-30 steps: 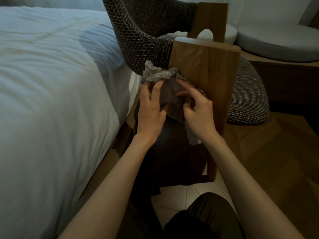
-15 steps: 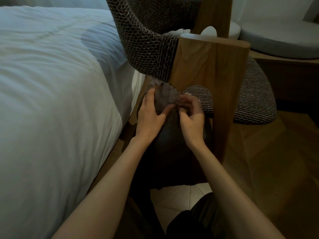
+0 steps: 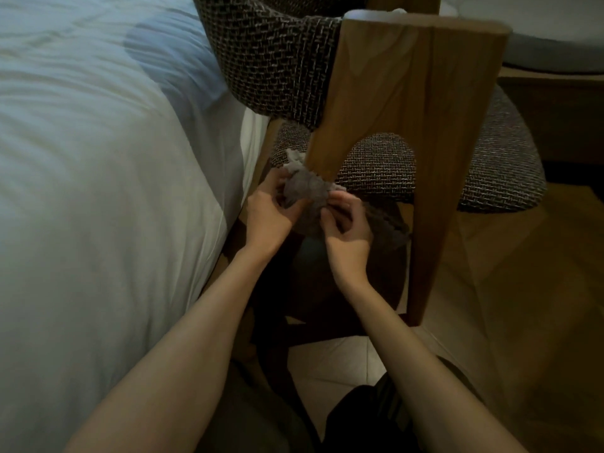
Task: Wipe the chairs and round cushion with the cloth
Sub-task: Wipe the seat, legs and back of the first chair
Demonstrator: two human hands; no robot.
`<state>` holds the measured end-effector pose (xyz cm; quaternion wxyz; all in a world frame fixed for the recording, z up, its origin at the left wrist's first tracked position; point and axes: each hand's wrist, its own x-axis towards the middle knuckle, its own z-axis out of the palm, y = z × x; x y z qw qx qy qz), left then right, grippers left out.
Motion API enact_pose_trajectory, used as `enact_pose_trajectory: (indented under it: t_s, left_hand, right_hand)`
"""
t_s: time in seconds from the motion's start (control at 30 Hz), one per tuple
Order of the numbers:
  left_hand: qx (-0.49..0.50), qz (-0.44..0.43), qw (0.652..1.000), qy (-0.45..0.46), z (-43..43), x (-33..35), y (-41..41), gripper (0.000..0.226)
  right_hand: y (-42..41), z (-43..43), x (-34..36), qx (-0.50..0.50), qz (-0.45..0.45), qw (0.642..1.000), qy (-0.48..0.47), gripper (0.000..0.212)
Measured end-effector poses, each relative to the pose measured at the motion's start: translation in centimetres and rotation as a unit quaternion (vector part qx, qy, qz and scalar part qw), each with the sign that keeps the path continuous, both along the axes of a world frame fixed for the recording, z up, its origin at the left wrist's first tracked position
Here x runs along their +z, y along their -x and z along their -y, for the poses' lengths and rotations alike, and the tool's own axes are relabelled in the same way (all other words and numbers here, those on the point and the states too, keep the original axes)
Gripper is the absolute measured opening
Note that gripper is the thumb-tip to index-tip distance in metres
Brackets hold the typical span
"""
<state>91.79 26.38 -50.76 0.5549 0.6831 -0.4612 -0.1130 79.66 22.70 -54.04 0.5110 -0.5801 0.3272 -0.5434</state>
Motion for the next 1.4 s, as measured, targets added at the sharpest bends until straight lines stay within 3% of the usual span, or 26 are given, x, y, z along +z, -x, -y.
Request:
enact_pose_trajectory:
  t_s: [0.17, 0.33, 0.43, 0.67, 0.83, 1.03, 1.27, 1.4]
  left_hand:
    - [-0.030, -0.013, 0.999, 0.000, -0.1, -2.2, -0.5, 0.036]
    - [-0.058, -0.001, 0.996, -0.068, 0.6, -3.7, -2.4, 0.028]
    - [-0.086, -0.003, 0.992, -0.095, 1.3, -4.4, -3.4, 0.024]
    - [-0.131, -0.034, 0.981, -0.139, 1.6, -8.1, -4.9, 0.037]
    - [-0.125, 0.009, 0.972, -0.199, 2.2, -10.6, -5.2, 0.054]
    - [-0.114, -0.010, 0.954, -0.278, 2.2, -12.7, -4.6, 0.054]
    - [-0.092, -0.110, 0.970, -0.194, 1.3, -10.0, -4.0, 0.047]
    - [-0.077, -0.045, 0.995, -0.038, 0.9, -6.3, -2.2, 0.027]
  right_hand:
    - [-1.2, 1.4, -2.0, -0.001, -0.038, 0.994, -0.103, 0.027]
    - [-1.3, 3.1, -3.8, 0.021, -0.150, 0.986, -0.070, 0.028]
    - [-1.5, 3.3, -5.2, 0.069, -0.147, 0.980, -0.112, 0.029]
    - [-2.8, 3.3, -9.2, 0.126, -0.161, 0.969, -0.141, 0.027]
    - [-3.6, 4.2, -10.5, 0.162, -0.221, 0.952, -0.138, 0.026]
    - [-5.0, 3.8, -11.7, 0.170, -0.215, 0.944, -0.181, 0.035]
    - [-3.7, 2.9, -8.7, 0.114, -0.140, 0.963, -0.201, 0.033]
    - [-2.4, 2.3, -4.6, -0.004, -0.067, 0.990, -0.125, 0.026]
